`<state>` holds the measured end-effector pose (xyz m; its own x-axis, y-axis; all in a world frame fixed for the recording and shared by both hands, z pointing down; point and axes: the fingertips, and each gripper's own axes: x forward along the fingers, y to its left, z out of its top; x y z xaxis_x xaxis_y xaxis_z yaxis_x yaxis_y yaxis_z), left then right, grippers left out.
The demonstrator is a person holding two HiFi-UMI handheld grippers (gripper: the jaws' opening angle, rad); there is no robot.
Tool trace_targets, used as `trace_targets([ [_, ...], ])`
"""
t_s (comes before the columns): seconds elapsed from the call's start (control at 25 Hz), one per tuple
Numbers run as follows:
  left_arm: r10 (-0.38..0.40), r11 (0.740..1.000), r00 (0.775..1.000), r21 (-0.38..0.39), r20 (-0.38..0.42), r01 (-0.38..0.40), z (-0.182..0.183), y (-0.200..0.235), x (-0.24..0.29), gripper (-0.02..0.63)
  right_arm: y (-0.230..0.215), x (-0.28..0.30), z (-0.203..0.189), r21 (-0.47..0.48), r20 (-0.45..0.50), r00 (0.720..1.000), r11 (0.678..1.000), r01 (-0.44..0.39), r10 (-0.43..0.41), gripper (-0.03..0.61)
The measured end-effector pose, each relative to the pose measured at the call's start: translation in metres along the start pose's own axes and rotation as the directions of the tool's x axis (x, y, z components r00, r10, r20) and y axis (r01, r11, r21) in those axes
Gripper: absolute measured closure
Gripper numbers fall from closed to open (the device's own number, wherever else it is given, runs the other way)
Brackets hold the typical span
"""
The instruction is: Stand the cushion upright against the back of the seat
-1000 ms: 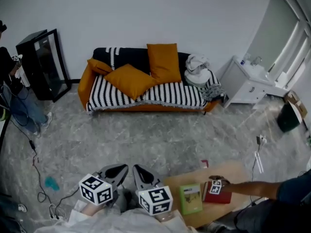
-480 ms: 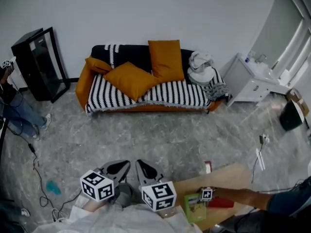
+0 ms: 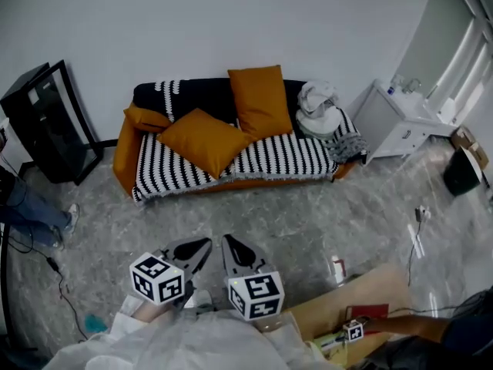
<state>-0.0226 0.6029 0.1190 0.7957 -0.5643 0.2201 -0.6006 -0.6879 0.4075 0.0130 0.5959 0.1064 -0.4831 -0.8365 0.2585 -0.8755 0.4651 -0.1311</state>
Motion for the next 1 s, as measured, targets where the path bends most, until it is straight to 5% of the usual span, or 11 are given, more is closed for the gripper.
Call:
trace_targets([
  [0.28,-0.029,0.999,1.0,0.03,-0.008,0.029,0.034,0.059,0.019,0.606,-0.019,0.068,0.022,0.003,0.003,0.999,0.999,0.054,-0.054,0.566],
  [1.0,-0.008,0.997,0.999,-0.08,-0.035,0.005,0.049,0.142,0.062,0.606,-0.054,0.149,0.022,0.032,-0.066,0.995,0.997,0.071,-0.069,0.565],
])
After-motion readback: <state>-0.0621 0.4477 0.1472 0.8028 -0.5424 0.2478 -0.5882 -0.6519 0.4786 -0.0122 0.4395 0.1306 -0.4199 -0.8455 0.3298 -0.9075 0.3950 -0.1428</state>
